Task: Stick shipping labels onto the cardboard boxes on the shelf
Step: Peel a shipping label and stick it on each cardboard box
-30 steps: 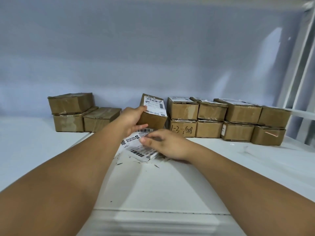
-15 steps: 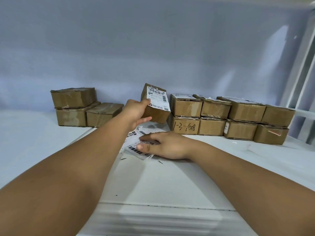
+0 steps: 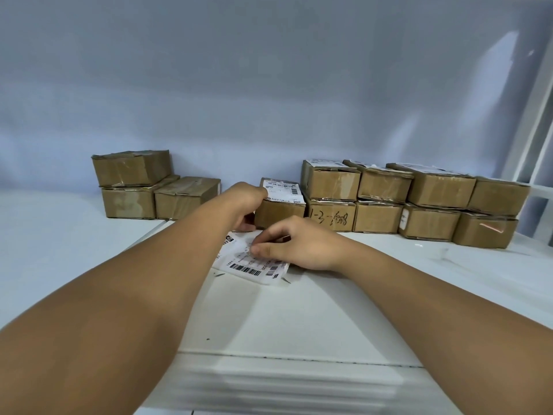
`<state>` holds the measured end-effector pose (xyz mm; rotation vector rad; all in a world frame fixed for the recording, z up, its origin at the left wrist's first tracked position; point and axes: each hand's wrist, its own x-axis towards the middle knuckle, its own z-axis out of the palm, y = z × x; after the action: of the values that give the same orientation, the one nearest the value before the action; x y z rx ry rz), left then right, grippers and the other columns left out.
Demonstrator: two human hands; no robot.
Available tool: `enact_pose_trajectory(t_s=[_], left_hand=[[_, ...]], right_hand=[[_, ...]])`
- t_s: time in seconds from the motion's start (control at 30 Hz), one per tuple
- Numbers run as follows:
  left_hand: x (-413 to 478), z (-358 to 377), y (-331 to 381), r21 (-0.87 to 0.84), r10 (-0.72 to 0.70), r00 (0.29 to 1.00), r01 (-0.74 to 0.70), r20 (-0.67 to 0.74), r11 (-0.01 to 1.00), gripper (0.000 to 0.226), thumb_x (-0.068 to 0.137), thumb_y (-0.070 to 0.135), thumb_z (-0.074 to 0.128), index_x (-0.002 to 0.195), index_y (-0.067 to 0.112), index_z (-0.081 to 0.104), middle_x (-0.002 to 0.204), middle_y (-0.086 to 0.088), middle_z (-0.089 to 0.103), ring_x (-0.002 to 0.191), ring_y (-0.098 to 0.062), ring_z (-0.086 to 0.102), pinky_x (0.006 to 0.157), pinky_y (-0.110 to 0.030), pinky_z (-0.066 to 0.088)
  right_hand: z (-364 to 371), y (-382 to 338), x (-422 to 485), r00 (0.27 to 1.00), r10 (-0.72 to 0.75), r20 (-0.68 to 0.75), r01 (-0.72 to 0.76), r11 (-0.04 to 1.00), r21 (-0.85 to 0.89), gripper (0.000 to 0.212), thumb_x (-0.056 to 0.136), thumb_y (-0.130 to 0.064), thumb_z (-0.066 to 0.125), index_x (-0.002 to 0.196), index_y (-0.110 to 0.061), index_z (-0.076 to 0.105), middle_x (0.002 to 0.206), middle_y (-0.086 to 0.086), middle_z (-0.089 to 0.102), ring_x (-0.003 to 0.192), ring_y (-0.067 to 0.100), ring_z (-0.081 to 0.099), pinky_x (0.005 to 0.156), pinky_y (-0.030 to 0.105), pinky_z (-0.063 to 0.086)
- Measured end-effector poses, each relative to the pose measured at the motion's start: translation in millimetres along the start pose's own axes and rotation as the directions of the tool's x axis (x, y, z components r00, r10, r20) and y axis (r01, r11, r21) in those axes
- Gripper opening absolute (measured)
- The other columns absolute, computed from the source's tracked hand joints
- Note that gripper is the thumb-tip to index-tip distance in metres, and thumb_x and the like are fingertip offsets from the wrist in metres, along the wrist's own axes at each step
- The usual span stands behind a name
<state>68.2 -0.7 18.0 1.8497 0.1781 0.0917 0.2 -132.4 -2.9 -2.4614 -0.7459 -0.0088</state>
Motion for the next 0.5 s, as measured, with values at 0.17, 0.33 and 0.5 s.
enact_pose_trajectory(t_s=[0.17,0.33,0.5], left_hand=[[2.5,3.7,-1.9,0.082,0.072,0.997,-0.074,0.029,0.994,0.047,0.093,0.045,0.051,0.117,0.005,0.053,0.119,-0.009,0.057,0.106,-0.029,0.059,0.087,-0.040,0.054],[0.8,3.1,-7.5,0.154,0.216,0.960,-0.245,0.180,0.957,0.057,0.080,0.027,0.074,0.129,0.019,0.045,0.113,-0.004,0.058,0.108,-0.022,0.058,0.098,-0.038,0.047],[5.3,1.4,-9.3,0.596,0.409,0.899,-0.417,0.158,0.686,0.054,0.084,0.026,0.069,0.134,0.023,0.048,0.140,-0.003,0.047,0.125,-0.020,0.047,0.097,-0.022,0.035]], right_hand=[[-0.8,2.7,1.1,1.000,0.009,0.016,-0.010,0.999,0.033,0.029,0.083,-0.052,0.065,0.100,-0.031,0.074,0.097,-0.011,0.072,0.096,0.007,0.063,0.093,0.033,0.048],[-1.9,6.2,0.9,1.000,0.013,0.023,-0.015,0.996,0.092,0.029,0.082,-0.051,0.066,0.100,-0.030,0.074,0.101,-0.008,0.071,0.098,0.010,0.063,0.091,0.030,0.049],[-0.6,7.7,2.2,0.999,0.017,0.038,-0.023,0.987,0.161,0.029,0.081,-0.051,0.067,0.097,-0.028,0.074,0.099,-0.004,0.070,0.081,0.007,0.059,0.067,0.024,0.042]])
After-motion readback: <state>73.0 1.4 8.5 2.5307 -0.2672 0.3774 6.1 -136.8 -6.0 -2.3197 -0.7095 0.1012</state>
